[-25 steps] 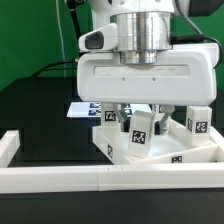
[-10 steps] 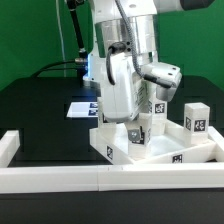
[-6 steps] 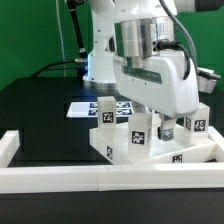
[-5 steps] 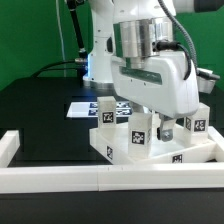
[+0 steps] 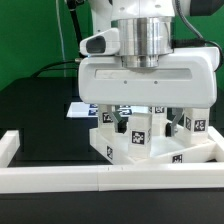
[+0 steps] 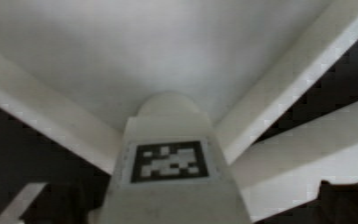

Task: Assemble square table

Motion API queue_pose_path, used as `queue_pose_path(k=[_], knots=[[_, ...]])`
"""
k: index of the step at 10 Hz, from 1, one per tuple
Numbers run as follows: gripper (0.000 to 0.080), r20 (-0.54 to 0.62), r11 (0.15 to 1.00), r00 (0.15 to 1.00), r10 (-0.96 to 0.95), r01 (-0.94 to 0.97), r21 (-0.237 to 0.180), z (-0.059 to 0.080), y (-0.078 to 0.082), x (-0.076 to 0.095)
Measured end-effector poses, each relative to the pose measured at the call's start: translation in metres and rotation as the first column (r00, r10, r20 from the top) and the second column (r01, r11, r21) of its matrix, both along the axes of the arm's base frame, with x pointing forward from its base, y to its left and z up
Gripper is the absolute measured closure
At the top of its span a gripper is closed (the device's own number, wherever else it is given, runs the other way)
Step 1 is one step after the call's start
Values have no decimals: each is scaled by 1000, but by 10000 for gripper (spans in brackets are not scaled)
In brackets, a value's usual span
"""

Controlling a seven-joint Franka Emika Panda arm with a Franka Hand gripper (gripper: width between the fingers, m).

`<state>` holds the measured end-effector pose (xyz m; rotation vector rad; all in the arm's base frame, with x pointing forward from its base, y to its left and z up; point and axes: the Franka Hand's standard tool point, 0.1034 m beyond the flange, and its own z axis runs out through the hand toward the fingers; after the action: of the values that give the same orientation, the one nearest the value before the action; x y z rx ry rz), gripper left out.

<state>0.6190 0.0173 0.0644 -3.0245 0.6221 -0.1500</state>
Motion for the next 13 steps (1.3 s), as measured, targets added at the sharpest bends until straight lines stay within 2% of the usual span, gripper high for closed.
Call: queue_pose_path(k=[1, 2, 3, 4, 6, 8, 9, 11, 13], knots=[[282, -4, 1000, 1000, 0, 0, 0, -1, 0, -1], [282, -4, 1000, 1000, -14, 14, 2, -1, 0, -1], [420, -6, 999, 999, -54, 54, 4, -1, -2, -1], [511, -11, 992, 992, -127, 127, 10, -2, -3, -2], [511, -17, 966, 967, -256, 256, 23, -2, -2, -2], [511, -69, 836, 836, -544, 547, 38, -1, 5, -4], [511, -96, 755, 756, -647, 653, 54, -2, 1, -1], [511, -167, 523, 529, -832, 849, 82, -3, -4, 0], [511, -193, 343, 352, -916, 936, 77, -2, -6, 2]])
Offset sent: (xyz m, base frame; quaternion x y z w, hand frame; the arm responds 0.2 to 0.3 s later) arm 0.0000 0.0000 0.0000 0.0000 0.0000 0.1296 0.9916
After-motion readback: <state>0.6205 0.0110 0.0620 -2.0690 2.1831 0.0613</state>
